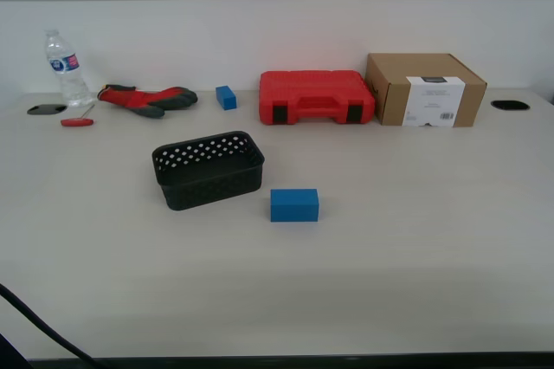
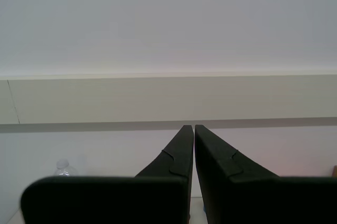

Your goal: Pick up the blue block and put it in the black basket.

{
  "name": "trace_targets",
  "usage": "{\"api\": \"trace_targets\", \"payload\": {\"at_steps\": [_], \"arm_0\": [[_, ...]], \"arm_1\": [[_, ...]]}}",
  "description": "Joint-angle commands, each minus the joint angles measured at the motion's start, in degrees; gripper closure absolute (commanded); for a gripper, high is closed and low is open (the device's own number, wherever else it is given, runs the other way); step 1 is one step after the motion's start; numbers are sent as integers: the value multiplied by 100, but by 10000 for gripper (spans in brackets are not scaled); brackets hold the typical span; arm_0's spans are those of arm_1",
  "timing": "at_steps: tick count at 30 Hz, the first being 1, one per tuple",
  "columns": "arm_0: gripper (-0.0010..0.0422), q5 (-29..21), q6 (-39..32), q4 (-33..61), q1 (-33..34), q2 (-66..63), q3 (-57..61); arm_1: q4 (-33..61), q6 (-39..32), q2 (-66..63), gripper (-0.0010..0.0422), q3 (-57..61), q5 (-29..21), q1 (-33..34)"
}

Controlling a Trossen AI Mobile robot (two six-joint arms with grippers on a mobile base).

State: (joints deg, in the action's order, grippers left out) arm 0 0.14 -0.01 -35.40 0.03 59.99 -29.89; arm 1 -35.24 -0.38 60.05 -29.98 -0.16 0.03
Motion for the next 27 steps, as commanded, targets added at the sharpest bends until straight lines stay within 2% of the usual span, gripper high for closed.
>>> {"api": "trace_targets", "payload": {"at_steps": [1,10,12,16,17,21,24,27], "arm_0": [[413,0,0,-13,-2,2,-11],[413,0,0,-13,-4,2,-11],[413,0,0,-13,-4,2,-11],[413,0,0,-13,-4,2,-11],[413,0,0,-15,-2,2,-11],[413,0,0,-13,-4,2,-11],[413,0,0,-13,-4,2,-11],[413,0,0,-9,-4,2,-11]], "arm_1": [[-22,-9,-2,413,-2,-7,-2],[-11,-2,-2,413,-2,-74,0],[33,-2,-2,413,-2,-592,4],[654,-2,243,413,0,-2500,144],[940,-4,380,413,2,-2643,278],[1860,-461,1274,413,11,-2632,1285],[1908,-1071,2251,413,-35,-2465,2273],[1930,-1735,3265,413,-269,-1639,3176]]}}
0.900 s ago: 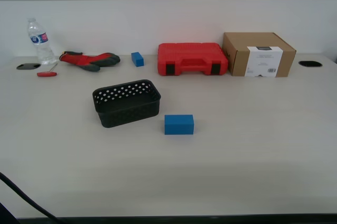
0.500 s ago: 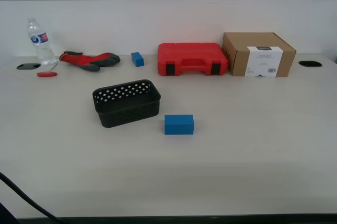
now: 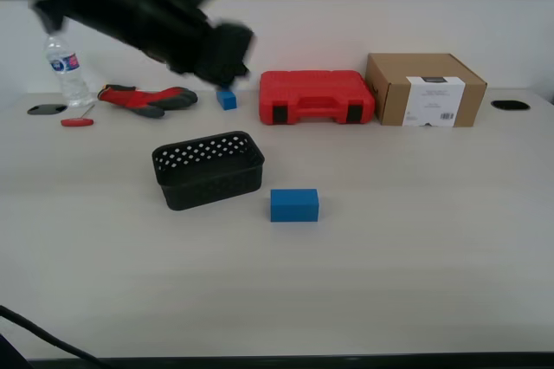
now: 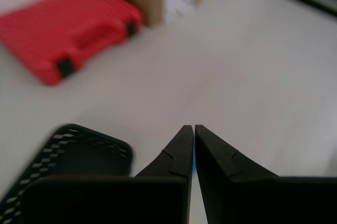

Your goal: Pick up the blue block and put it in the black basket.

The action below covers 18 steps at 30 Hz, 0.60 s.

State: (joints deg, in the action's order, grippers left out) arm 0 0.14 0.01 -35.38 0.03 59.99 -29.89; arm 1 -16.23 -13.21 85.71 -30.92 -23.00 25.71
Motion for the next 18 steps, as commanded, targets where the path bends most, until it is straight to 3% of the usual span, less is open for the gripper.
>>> {"api": "trace_targets", "payload": {"at_steps": [1,3,12,18], "arm_0": [[413,0,-2,-13,-2,2,-11],[413,0,-2,-15,-4,2,-11],[413,0,-2,-11,-4,2,-11],[413,0,-2,-13,-4,2,-11]], "arm_1": [[85,-538,1032,413,-306,957,835],[461,-605,1698,413,-704,1220,1193],[3982,-1832,3672,412,-3117,1161,1565],[4889,-2009,4157,399,-4037,1161,1578]]}}
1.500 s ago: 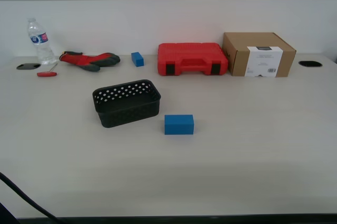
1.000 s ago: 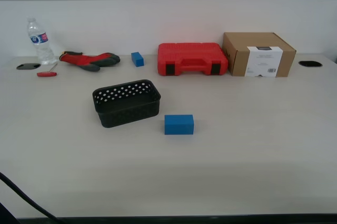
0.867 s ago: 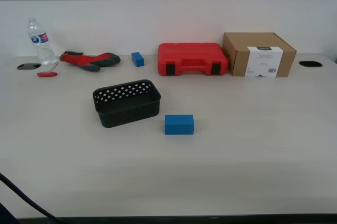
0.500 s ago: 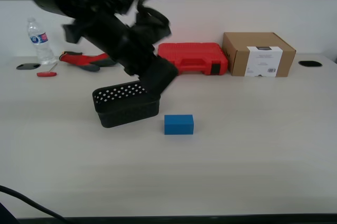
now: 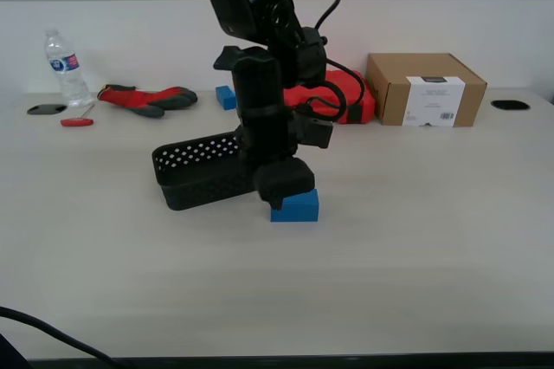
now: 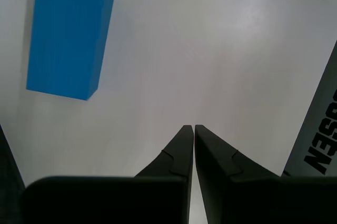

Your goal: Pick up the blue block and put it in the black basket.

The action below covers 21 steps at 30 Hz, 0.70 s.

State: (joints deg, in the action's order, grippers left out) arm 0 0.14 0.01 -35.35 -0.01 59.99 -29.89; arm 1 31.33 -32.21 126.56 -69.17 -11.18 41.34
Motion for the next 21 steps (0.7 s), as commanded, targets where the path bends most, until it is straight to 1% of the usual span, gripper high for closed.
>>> {"api": "trace_targets", "payload": {"at_steps": [1,3,6,7,8,9,10,11,12,14,15,16,18,21], "arm_0": [[413,0,-2,-9,2,2,-11],[413,0,-2,-13,0,2,-11],[413,0,-2,-13,0,2,-11],[413,0,-2,-13,0,2,-11],[413,0,-2,-11,0,2,-11],[413,0,-2,-11,0,2,-11],[413,0,-2,-13,0,2,-11],[413,0,-2,-13,2,2,-11],[413,0,-2,-13,0,2,-11],[413,0,-2,-13,0,2,-11],[413,0,-2,-13,0,2,-11],[413,0,-2,-20,2,2,-11],[413,0,-2,0,0,2,-11],[413,0,-2,-4,0,2,-11]], "arm_1": [[92,-188,70,390,-258,-24,17],[76,-221,57,357,-372,-20,17],[42,-195,68,275,-505,-22,28],[-24,-221,68,240,-501,-22,33],[-210,-234,68,182,-487,0,35],[-376,-234,68,149,-472,44,35],[-579,-232,68,115,-450,173,35],[-848,-236,68,79,-417,415,35],[-1064,-243,68,54,-385,579,35],[-1327,-286,72,11,-374,686,33],[-1416,-302,144,6,-382,688,33],[-1473,-328,221,17,-402,717,33],[-1495,-452,538,49,-501,796,33],[-1185,-522,1113,105,-811,789,39]]}}
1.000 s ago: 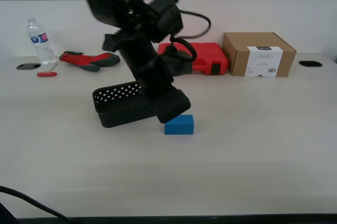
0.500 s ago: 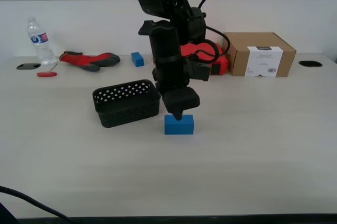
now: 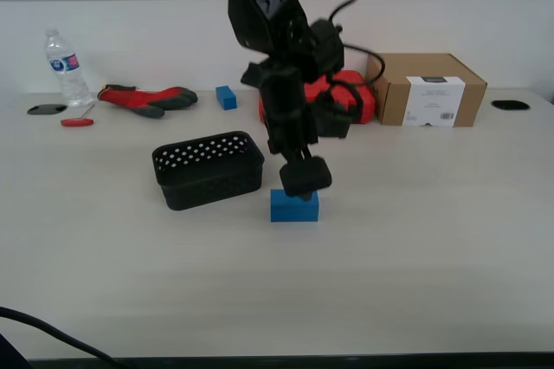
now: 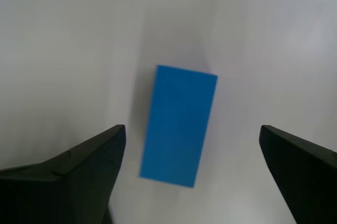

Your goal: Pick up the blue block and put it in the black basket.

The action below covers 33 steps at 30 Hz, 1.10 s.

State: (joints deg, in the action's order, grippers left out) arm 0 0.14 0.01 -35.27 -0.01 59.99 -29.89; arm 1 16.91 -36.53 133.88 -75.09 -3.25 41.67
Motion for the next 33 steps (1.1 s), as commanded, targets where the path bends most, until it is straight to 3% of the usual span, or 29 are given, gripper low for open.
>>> {"api": "trace_targets", "payload": {"at_steps": [1,6,10,14,15,17,19,24,33], "arm_0": [[413,0,-2,-11,0,2,-11],[413,0,-2,-17,0,2,-11],[413,0,-2,-7,0,2,-11],[413,0,-2,11,2,2,-11],[413,0,-2,17,2,2,-11],[413,0,-2,20,0,2,-11],[413,0,-2,13,0,2,-11],[413,0,-2,15,-2,2,-11],[413,0,-2,20,-4,2,-11]], "arm_1": [[365,-129,568,123,-354,9,7],[817,-251,1434,208,-1226,431,7],[1250,2,1792,286,-1784,-2,9],[1449,-11,1838,405,-1856,-282,35],[1482,11,1836,417,-1856,-417,35],[1558,0,1836,400,-1856,-481,37],[1655,9,1821,417,-1856,-481,44],[2072,-70,1412,413,-1856,-468,35],[2153,-527,-472,414,-1853,579,-415]]}}
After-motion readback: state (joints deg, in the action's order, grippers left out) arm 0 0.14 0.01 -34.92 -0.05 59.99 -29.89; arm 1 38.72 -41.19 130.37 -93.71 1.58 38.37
